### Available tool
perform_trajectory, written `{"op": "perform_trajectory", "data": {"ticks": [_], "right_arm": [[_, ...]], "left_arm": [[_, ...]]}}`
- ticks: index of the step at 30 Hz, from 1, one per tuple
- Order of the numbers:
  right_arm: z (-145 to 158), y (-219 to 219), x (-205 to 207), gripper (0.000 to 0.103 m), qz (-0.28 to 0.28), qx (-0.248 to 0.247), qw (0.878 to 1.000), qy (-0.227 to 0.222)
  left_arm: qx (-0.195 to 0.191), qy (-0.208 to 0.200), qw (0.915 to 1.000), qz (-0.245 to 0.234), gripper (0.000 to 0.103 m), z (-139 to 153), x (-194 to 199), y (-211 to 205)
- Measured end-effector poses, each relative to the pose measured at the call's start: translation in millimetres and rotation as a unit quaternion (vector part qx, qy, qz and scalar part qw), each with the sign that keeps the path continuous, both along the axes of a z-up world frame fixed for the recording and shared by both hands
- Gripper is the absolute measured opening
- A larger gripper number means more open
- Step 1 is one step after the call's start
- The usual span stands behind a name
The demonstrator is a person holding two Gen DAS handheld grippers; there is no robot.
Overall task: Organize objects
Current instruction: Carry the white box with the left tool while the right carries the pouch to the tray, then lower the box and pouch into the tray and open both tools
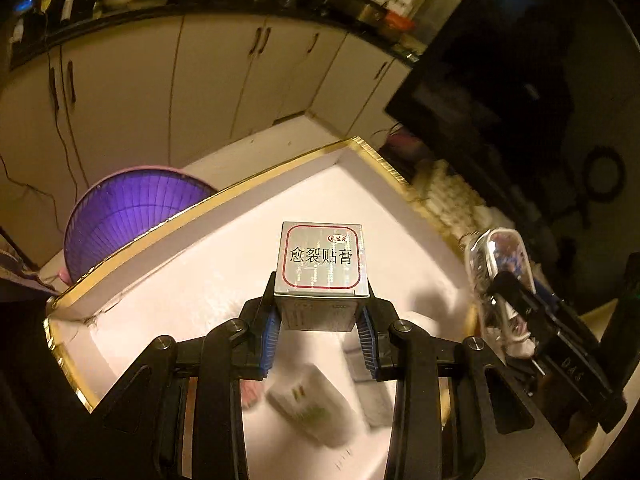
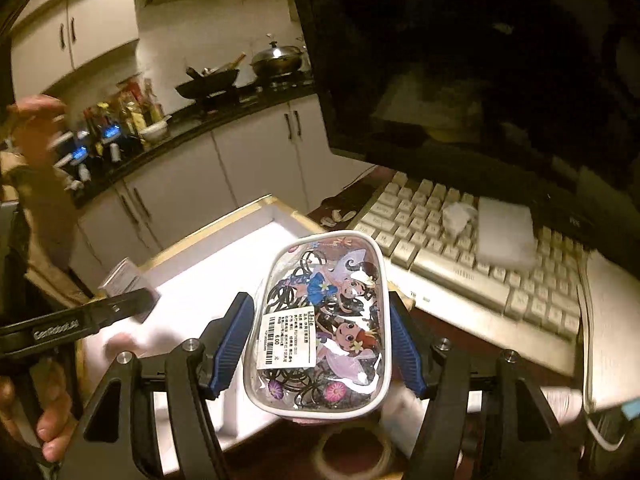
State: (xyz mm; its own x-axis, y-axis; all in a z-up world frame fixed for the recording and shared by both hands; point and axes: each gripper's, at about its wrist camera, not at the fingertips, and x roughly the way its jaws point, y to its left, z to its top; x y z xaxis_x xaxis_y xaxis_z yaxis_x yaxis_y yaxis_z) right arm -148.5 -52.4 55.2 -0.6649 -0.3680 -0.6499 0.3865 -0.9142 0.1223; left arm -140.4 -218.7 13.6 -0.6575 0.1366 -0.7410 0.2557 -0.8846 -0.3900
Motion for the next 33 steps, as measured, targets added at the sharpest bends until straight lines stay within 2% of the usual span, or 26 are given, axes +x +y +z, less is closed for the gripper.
{"op": "perform_trajectory", "data": {"ticks": [4,7,8,11,21,24,26,27,33], "right_arm": [[-18,-2,-27,0.066,-0.012,-0.003,1.0,-0.023],[-31,0,-38,0.066,-0.023,-0.017,0.999,-0.039],[-34,-1,-40,0.066,-0.022,-0.02,0.999,-0.042],[-35,-6,-38,0.066,-0.019,-0.012,0.999,-0.032],[-43,-24,-34,0.066,0.013,-0.003,0.999,-0.034],[-48,-18,-36,0.069,0.014,-0.019,0.999,-0.045],[-51,-16,-37,0.069,0.016,-0.032,0.998,-0.06],[-53,-17,-38,0.07,0.017,-0.03,0.997,-0.066],[-42,-30,-29,0.07,0.022,0.009,0.998,-0.058]], "left_arm": [[0.016,-0.023,0.9996,-0.009,0.033,-12,-10,-3],[-0.013,-0.034,0.9993,-0.011,0.033,-12,-12,2],[-0.011,-0.04,0.999,-0.015,0.033,-14,-14,2],[-0.016,-0.066,0.9974,-0.026,0.033,-20,-16,6],[-0.036,-0.103,0.9926,-0.052,0.033,-27,-29,16],[-0.05,-0.102,0.9915,-0.065,0.033,-27,-26,23],[-0.054,-0.092,0.9923,-0.063,0.038,-24,-20,25],[-0.051,-0.087,0.9931,-0.061,0.044,-23,-17,25],[-0.031,-0.047,0.9978,-0.036,0.045,-10,14,19]]}}
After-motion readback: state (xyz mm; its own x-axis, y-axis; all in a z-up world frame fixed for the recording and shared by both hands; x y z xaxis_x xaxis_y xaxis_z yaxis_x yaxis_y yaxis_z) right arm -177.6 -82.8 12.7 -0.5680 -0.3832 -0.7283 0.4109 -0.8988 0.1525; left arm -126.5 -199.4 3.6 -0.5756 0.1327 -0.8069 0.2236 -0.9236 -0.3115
